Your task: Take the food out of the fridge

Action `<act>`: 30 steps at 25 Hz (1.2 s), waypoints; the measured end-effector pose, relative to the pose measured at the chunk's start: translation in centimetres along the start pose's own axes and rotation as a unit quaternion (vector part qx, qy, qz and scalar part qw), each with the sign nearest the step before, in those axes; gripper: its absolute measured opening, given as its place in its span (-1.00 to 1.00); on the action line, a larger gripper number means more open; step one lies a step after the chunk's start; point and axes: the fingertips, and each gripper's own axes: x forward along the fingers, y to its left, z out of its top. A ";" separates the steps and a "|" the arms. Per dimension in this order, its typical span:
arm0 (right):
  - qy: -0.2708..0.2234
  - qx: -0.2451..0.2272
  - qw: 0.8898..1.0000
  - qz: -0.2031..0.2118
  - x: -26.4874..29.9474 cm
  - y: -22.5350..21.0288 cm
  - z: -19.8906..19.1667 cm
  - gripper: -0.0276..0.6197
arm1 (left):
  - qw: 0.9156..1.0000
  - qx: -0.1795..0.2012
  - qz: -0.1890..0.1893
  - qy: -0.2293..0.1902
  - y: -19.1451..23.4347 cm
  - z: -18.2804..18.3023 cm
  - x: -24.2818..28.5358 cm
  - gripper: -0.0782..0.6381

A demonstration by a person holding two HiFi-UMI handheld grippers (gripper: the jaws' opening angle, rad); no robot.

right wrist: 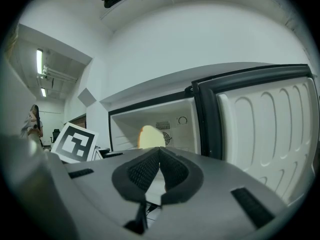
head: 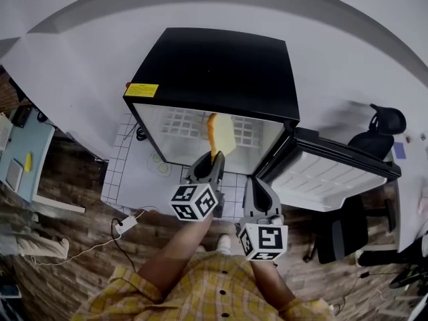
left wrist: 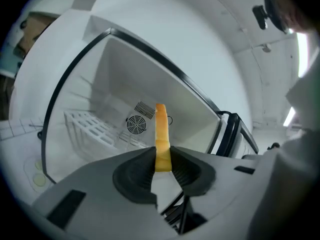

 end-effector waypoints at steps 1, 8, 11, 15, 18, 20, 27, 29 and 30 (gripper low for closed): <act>0.003 0.002 1.000 0.000 0.1 0.0 -0.1 -0.89 | 1.000 0.027 0.007 0.002 -0.3 0.0 -0.4 -0.54; 0.002 0.004 1.000 0.007 0.5 0.7 -0.1 -0.89 | 0.981 0.188 0.047 -0.011 -3.5 0.9 -3.1 -0.54; 0.002 0.004 1.000 0.011 0.5 1.2 -0.1 -0.89 | 0.972 0.228 0.060 -0.019 -4.2 1.7 -4.1 -0.54; 0.001 0.002 1.000 0.018 0.4 1.7 -0.1 -0.89 | 0.961 0.267 0.072 -0.030 -4.5 2.7 -5.5 -0.54; 0.002 -0.002 1.000 0.019 0.4 1.8 -0.2 -0.89 | 0.958 0.274 0.075 -0.035 -4.6 2.9 -6.2 -0.54; 0.001 -0.004 1.000 0.018 0.3 1.9 -0.1 -0.89 | 0.961 0.265 0.077 -0.033 -4.4 2.8 -6.5 -0.54; -0.001 -0.011 1.000 0.013 0.1 2.1 0.1 -0.89 | 0.961 0.265 0.074 -0.038 -4.7 2.9 -7.1 -0.54; 0.000 -0.014 1.000 0.012 0.1 2.2 0.1 -0.90 | 0.961 0.266 0.074 -0.036 -4.7 2.8 -7.3 -0.54; -0.001 -0.015 1.000 0.013 0.1 2.3 0.1 -0.90 | 0.960 0.267 0.073 -0.035 -4.7 2.8 -7.3 -0.54</act>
